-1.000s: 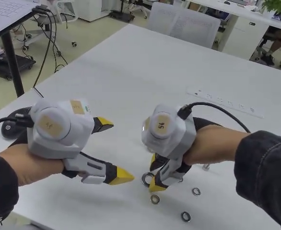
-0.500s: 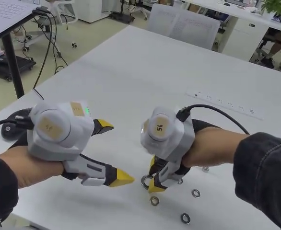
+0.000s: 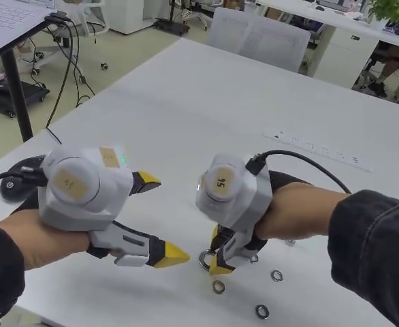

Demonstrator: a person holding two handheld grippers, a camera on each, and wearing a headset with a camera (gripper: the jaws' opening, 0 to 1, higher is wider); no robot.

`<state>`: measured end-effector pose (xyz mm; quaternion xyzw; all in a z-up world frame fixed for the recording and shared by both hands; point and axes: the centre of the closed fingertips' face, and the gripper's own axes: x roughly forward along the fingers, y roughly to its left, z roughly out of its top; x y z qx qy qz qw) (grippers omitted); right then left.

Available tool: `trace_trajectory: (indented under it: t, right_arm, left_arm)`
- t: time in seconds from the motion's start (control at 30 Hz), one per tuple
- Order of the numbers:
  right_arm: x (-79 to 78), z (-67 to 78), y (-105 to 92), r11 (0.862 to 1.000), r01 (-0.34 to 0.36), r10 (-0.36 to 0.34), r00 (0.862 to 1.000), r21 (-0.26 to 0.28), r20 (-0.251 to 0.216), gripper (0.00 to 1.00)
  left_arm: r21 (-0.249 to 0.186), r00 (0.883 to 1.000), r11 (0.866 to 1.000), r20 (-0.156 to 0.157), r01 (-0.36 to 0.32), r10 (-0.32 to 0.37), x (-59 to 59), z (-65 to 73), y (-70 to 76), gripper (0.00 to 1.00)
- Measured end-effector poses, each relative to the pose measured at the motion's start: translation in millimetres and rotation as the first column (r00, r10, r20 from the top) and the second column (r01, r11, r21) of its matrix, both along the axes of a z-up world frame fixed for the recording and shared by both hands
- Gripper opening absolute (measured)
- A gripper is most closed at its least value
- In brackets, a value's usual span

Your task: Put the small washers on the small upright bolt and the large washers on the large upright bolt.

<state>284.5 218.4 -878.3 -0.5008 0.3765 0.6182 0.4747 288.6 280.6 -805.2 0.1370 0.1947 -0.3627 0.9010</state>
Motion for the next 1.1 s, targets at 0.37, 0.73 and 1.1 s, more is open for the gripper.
trace_trajectory:
  t: [0.37,0.73,1.1]
  right_arm:
    - [3.8,2.1,-8.6,0.999,0.035,-0.035,0.999,-0.005,-0.018,0.23]
    - [18.6,17.5,-21.5,0.998,0.07,-0.071,0.997,0.004,0.006,0.23]
    - [31.7,45.4,-33.8,0.995,0.097,-0.097,0.995,0.016,0.035,0.23]
  left_arm:
    - [-0.001,1.0,1.0,-0.001,-0.005,0.005,-0.3,-0.2,0.2,0.75]
    - [0.001,1.0,1.0,-0.005,-0.003,0.003,-0.5,-2.1,-0.2,0.75]
    - [0.0,1.0,1.0,-0.004,0.001,-0.001,-0.9,-1.3,-1.5,0.75]
